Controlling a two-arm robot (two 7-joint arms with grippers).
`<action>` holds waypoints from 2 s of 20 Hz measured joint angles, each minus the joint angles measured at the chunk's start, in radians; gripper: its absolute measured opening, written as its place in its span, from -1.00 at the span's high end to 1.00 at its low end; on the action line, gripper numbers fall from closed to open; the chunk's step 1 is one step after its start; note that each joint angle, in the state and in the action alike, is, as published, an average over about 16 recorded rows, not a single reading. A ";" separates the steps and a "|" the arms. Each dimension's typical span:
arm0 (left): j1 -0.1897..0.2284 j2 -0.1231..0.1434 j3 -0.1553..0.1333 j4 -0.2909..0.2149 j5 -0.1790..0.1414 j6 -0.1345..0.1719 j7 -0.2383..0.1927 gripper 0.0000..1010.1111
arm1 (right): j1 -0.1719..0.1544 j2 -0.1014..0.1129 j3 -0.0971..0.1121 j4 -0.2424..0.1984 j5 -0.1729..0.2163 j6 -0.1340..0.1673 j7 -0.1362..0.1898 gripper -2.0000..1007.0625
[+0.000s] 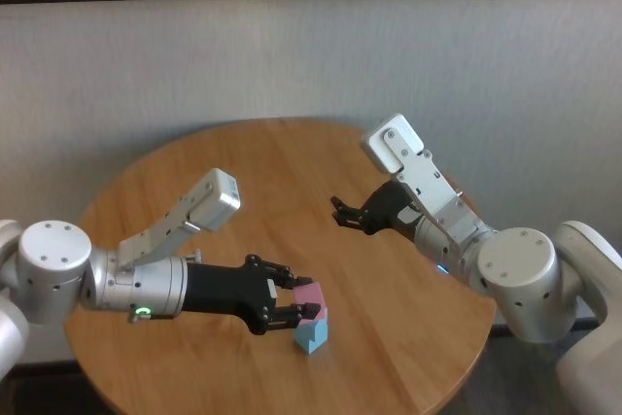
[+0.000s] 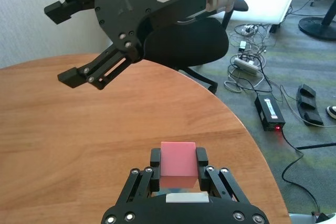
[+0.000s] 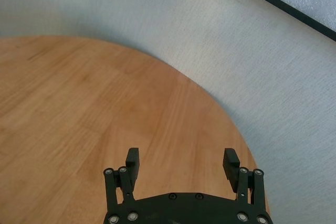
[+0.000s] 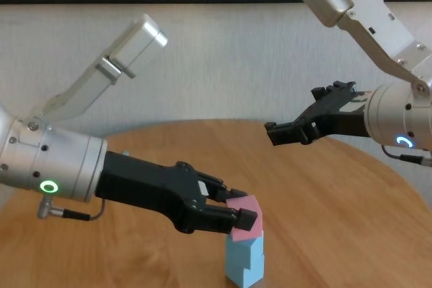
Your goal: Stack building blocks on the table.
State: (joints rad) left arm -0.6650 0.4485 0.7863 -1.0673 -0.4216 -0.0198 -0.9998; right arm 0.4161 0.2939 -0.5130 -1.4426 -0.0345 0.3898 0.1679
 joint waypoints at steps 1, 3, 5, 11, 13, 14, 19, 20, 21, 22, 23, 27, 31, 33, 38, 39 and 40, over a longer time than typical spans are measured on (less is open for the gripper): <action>-0.001 0.000 0.000 0.002 0.000 -0.001 0.001 0.19 | 0.000 0.000 0.000 0.000 0.000 0.000 0.000 -1.00; -0.001 0.000 0.001 0.005 -0.001 -0.003 0.004 0.19 | 0.000 0.000 0.000 0.000 0.000 0.000 0.000 -1.00; -0.001 0.000 0.001 0.007 -0.001 -0.004 0.007 0.19 | 0.000 0.000 0.000 0.000 0.000 0.000 0.000 -1.00; 0.000 0.000 -0.001 0.012 -0.003 -0.005 0.014 0.19 | 0.000 0.000 0.000 0.000 0.000 0.000 0.000 -1.00; 0.000 -0.001 -0.001 0.012 -0.003 -0.005 0.016 0.19 | 0.000 0.000 0.000 0.000 0.000 0.000 0.000 -0.99; 0.001 -0.001 -0.002 0.013 -0.003 -0.006 0.017 0.19 | 0.000 0.000 0.000 0.000 0.000 0.000 0.000 -0.99; 0.002 -0.002 -0.003 0.013 -0.004 -0.006 0.018 0.19 | 0.000 0.000 0.000 0.000 0.000 0.000 0.000 -0.99; 0.002 -0.002 -0.004 0.013 -0.004 -0.006 0.018 0.18 | 0.000 0.000 0.000 0.000 0.000 0.000 0.000 -0.99; 0.002 -0.002 -0.004 0.013 -0.004 -0.006 0.018 0.17 | 0.000 0.000 0.000 0.000 0.000 0.000 0.000 -0.99; 0.002 -0.002 -0.004 0.013 -0.004 -0.005 0.018 0.15 | 0.000 0.000 0.000 0.000 0.000 0.000 0.000 -1.00; 0.002 -0.002 -0.004 0.012 -0.004 -0.005 0.018 0.13 | 0.000 0.000 0.000 0.000 0.000 0.000 0.000 -0.99; 0.002 -0.002 -0.004 0.012 -0.004 -0.005 0.018 0.00 | 0.000 0.000 0.000 0.000 0.000 0.000 0.000 -1.00; 0.003 -0.002 -0.005 0.011 -0.005 -0.005 0.017 -0.20 | 0.000 0.000 0.000 0.000 0.000 0.000 0.000 -1.00; 0.004 -0.001 -0.006 0.011 -0.006 -0.006 0.015 -0.33 | 0.000 0.000 0.000 0.000 0.000 0.000 0.000 -1.00; 0.008 0.004 -0.012 0.007 -0.014 -0.020 0.003 -0.65 | 0.000 0.000 0.000 0.000 0.000 0.000 0.000 -0.99; 0.009 0.006 -0.013 0.006 -0.017 -0.023 0.000 -0.70 | 0.000 0.000 0.000 0.000 0.000 0.000 0.000 -0.99; 0.011 0.008 -0.015 0.004 -0.019 -0.027 -0.003 -0.75 | 0.000 0.000 0.000 0.000 0.000 0.000 0.000 -1.00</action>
State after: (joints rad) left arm -0.6543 0.4567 0.7718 -1.0633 -0.4407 -0.0470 -1.0026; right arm 0.4161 0.2939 -0.5130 -1.4427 -0.0345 0.3898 0.1679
